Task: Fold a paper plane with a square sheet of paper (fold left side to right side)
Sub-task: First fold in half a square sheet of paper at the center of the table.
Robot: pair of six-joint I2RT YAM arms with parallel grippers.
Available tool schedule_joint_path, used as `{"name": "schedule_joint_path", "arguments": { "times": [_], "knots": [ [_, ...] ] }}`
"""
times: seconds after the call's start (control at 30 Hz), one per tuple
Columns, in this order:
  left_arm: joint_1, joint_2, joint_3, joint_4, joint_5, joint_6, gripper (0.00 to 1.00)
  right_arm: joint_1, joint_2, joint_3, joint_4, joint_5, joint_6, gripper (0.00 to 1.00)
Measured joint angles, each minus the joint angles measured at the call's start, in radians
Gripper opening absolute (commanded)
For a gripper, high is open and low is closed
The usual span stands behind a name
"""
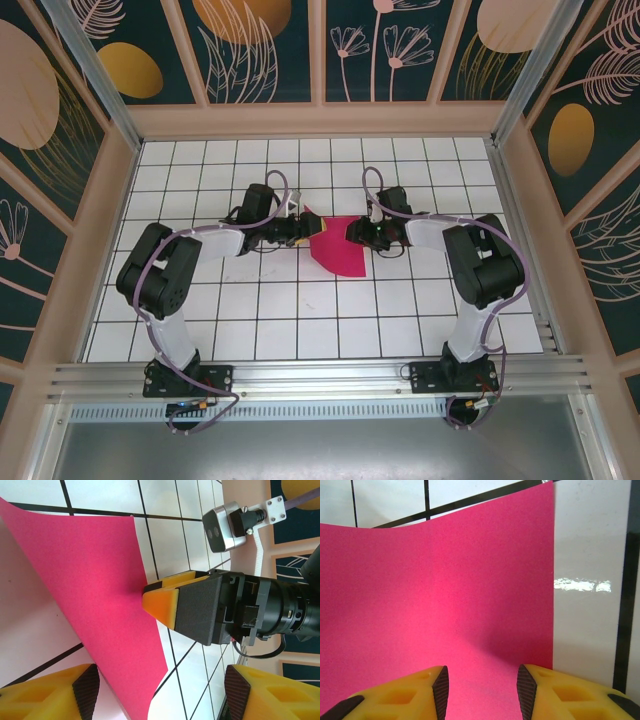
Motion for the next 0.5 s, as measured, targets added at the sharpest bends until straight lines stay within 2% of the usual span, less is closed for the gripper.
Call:
{"name": "schedule_joint_path", "arguments": {
  "times": [0.5],
  "knots": [
    [-0.05,0.061,0.037,0.036,0.003,-0.012,0.69,0.0,0.0,-0.001,0.003,0.0,0.0,0.45]
  ]
}}
